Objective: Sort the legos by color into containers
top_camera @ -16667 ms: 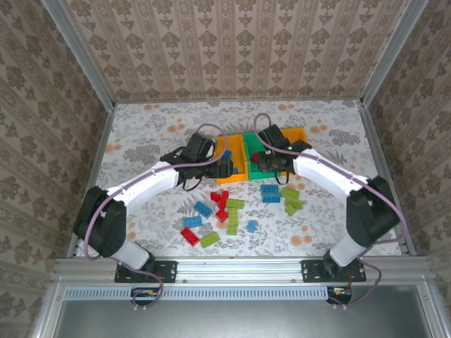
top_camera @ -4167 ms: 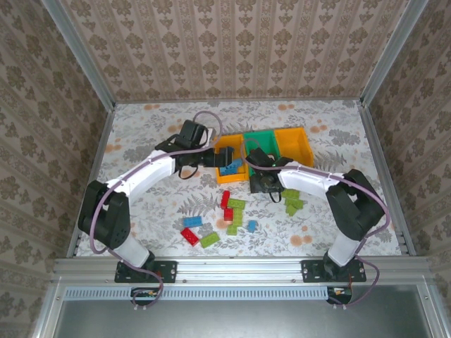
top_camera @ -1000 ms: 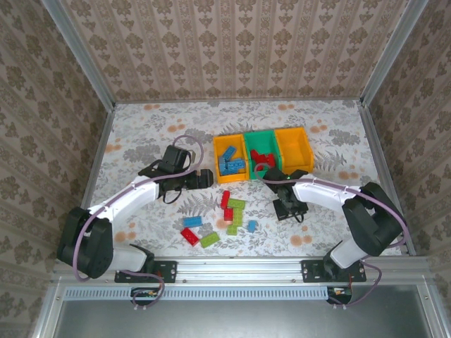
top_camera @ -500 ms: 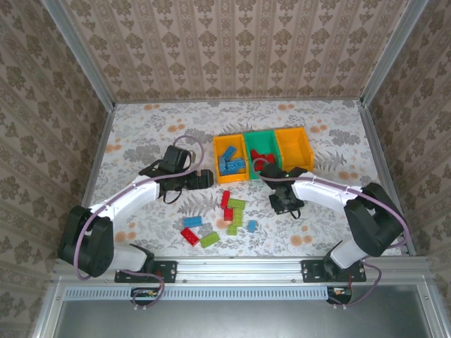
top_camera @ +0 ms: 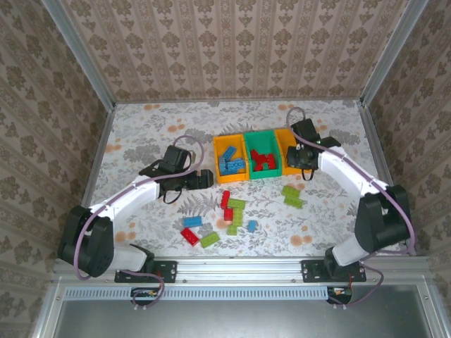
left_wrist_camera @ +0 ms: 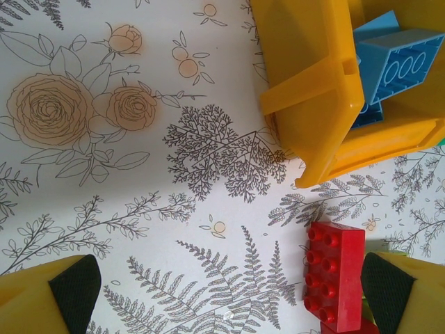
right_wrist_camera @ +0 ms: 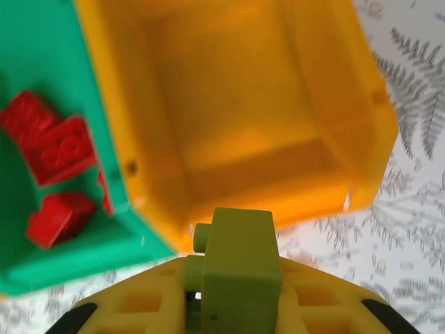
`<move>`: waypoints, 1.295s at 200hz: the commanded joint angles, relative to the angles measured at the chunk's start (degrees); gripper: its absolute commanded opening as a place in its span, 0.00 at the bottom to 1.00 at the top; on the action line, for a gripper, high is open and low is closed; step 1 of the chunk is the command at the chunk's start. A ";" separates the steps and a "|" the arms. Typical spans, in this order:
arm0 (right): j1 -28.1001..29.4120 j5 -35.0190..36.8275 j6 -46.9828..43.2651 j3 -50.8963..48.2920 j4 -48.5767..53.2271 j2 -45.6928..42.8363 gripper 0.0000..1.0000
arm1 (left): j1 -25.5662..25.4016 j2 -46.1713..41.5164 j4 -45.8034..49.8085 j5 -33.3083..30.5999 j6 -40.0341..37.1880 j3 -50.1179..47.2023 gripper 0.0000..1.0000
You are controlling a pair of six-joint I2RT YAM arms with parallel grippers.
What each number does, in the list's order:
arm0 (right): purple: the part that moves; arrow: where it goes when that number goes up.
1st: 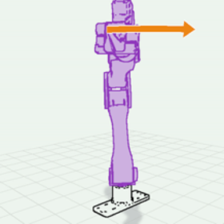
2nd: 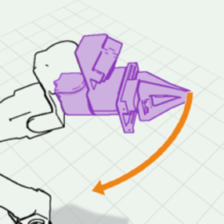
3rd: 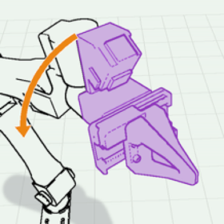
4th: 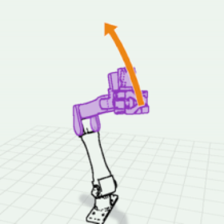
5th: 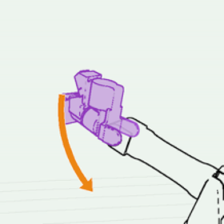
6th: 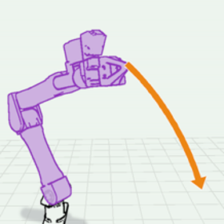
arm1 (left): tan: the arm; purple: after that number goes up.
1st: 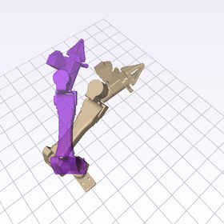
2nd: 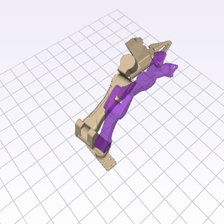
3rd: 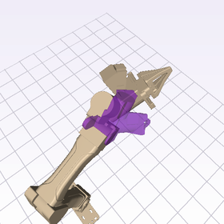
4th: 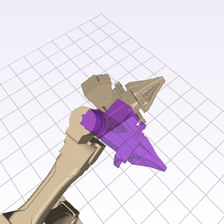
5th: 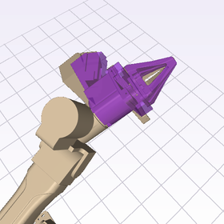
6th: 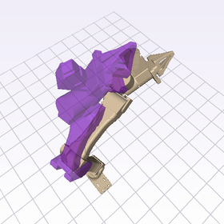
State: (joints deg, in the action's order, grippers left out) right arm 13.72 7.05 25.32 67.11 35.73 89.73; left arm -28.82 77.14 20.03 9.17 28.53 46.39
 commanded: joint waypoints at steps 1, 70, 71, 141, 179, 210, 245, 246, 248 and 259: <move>-1.45 -1.48 -1.63 4.58 -0.04 5.51 0.26 | 0.25 -1.52 -0.06 -0.24 -1.11 -1.39 1.00; -2.91 0.33 -2.40 13.39 2.42 16.00 0.31 | -0.84 -1.47 0.30 -0.28 -2.18 -1.48 1.00; -2.91 0.33 -2.44 13.48 2.42 16.00 0.32 | -0.86 -1.47 0.29 -0.29 -2.22 -1.48 1.00; -3.08 0.42 -2.26 13.01 2.80 16.13 0.48 | -5.76 -1.48 2.29 -2.28 -4.98 -1.05 1.00; -3.04 -0.79 -1.36 10.72 1.79 13.03 0.53 | -9.59 1.25 2.38 -0.99 -6.81 0.78 1.00; -2.97 -1.40 -0.32 7.51 0.84 9.37 0.59 | -12.31 5.27 1.81 1.44 -7.18 3.24 1.00; -2.72 -2.76 -0.04 3.12 -0.34 5.14 0.69 | -13.45 9.69 1.79 3.03 -6.43 5.69 0.97; -2.68 -2.80 -0.07 2.99 -0.37 5.03 0.69 | -13.46 9.78 1.82 3.08 -6.36 5.80 0.97; -2.63 -2.82 -0.09 2.77 -0.39 4.78 0.70 | -13.52 9.98 1.91 3.19 -6.38 5.94 0.96; -2.22 -2.99 -0.09 1.47 -0.85 3.58 0.71 | -13.57 11.64 2.34 3.31 -6.04 6.93 0.96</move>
State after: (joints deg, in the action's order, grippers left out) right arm 10.87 5.56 24.56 71.44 35.83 96.99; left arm -42.04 86.11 21.19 10.70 22.87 50.43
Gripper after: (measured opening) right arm 0.695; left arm 0.966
